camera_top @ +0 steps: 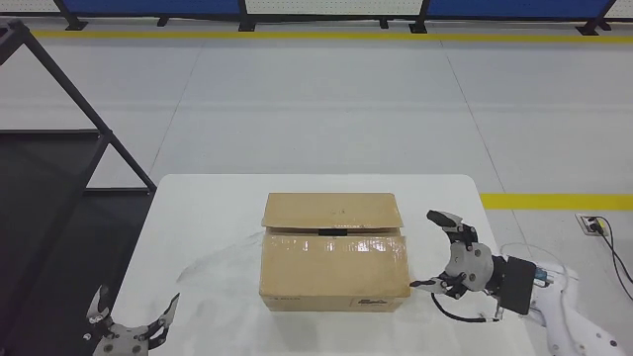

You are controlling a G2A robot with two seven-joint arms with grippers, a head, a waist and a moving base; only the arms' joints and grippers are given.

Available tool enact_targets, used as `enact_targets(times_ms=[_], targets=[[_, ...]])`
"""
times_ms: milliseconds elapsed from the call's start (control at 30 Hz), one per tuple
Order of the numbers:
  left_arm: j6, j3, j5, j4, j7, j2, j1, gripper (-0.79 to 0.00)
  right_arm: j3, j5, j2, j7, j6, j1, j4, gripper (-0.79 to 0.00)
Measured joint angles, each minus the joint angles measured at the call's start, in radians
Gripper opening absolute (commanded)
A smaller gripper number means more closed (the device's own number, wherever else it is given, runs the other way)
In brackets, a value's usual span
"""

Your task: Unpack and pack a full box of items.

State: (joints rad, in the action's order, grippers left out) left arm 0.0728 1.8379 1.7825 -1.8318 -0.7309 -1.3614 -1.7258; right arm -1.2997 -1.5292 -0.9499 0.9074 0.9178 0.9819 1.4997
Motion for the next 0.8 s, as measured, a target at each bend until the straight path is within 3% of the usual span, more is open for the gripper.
enact_targets(times_ms=[133,233,467,567,800], targets=[[0.132,-0.002,0.025,-0.026,0.052,0.013,0.02,0.0,0.037,0.268,-0.001,-0.108,0.096,-0.033,-0.031,0.0],[0.298,0.027,0.001,-0.049,0.099,0.028,0.044,0.0,0.108,0.46,0.01,-0.153,0.095,-0.061,-0.063,0.0],[0.76,0.1,-0.132,-0.059,0.202,0.07,0.129,0.0,0.242,0.975,0.067,-0.51,0.094,-0.145,-0.103,0.0],[0.919,0.12,-0.179,-0.042,0.288,0.087,0.178,0.0,0.243,1.038,0.071,-0.59,0.094,-0.149,-0.108,0.0],[0.933,0.126,-0.183,-0.04,0.302,0.088,0.185,0.0,0.242,1.02,0.07,-0.551,0.095,-0.149,-0.107,0.0]])
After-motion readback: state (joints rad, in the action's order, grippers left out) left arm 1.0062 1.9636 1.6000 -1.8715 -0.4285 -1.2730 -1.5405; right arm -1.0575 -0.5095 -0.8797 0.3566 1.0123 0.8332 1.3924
